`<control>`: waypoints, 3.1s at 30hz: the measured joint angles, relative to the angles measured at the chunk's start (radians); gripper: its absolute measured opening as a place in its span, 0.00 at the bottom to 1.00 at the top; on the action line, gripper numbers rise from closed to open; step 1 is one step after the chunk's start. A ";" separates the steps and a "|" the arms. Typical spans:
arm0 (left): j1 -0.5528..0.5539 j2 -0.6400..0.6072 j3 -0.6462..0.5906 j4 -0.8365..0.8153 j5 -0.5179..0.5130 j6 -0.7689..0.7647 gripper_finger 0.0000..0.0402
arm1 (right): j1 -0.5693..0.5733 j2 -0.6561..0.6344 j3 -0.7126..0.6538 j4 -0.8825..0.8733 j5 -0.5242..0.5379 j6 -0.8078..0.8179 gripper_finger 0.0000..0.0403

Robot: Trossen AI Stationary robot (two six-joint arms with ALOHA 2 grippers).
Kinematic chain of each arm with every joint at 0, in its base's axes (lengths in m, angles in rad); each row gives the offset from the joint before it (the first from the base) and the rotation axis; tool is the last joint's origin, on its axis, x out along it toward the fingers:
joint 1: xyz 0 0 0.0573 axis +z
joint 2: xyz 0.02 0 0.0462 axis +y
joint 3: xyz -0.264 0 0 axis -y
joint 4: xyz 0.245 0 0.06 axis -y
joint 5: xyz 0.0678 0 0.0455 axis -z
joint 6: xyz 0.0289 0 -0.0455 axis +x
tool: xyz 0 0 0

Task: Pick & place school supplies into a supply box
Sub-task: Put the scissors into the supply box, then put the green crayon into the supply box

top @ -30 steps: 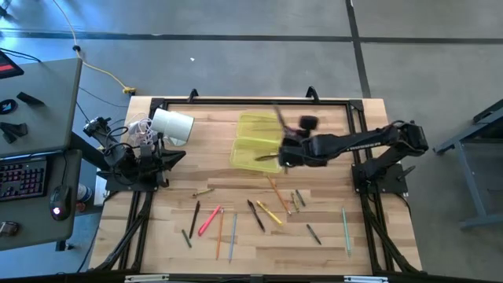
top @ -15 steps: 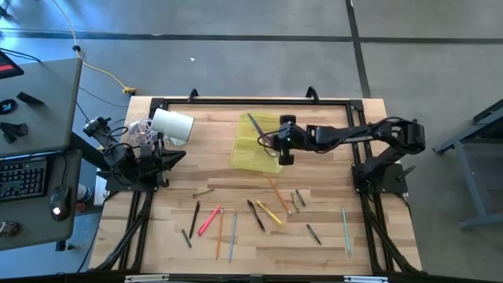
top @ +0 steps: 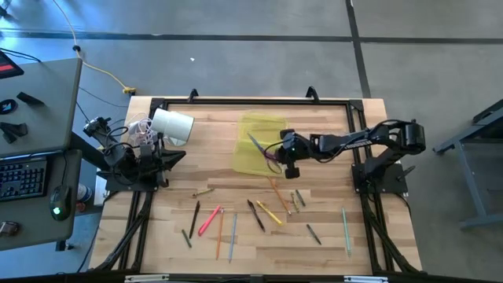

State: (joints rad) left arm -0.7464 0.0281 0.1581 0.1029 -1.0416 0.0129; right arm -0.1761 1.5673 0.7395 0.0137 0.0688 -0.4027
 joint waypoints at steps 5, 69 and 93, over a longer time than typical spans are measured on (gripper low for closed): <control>0.000 0.000 0.000 0.000 0.003 -0.016 0.13 | 0.000 0.000 -0.002 0.010 -0.019 0.000 0.09; 0.000 0.017 0.000 -0.020 0.197 -0.327 0.13 | 0.163 0.221 0.419 0.128 0.273 -0.184 0.21; 0.000 0.884 0.618 -0.593 0.037 -0.428 0.26 | 0.237 -0.150 0.440 -0.431 0.422 0.167 0.21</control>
State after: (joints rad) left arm -0.7460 0.9122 0.7763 -0.4898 -1.0050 -0.4151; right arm 0.0608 1.4170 1.1797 -0.4175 0.4911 -0.2354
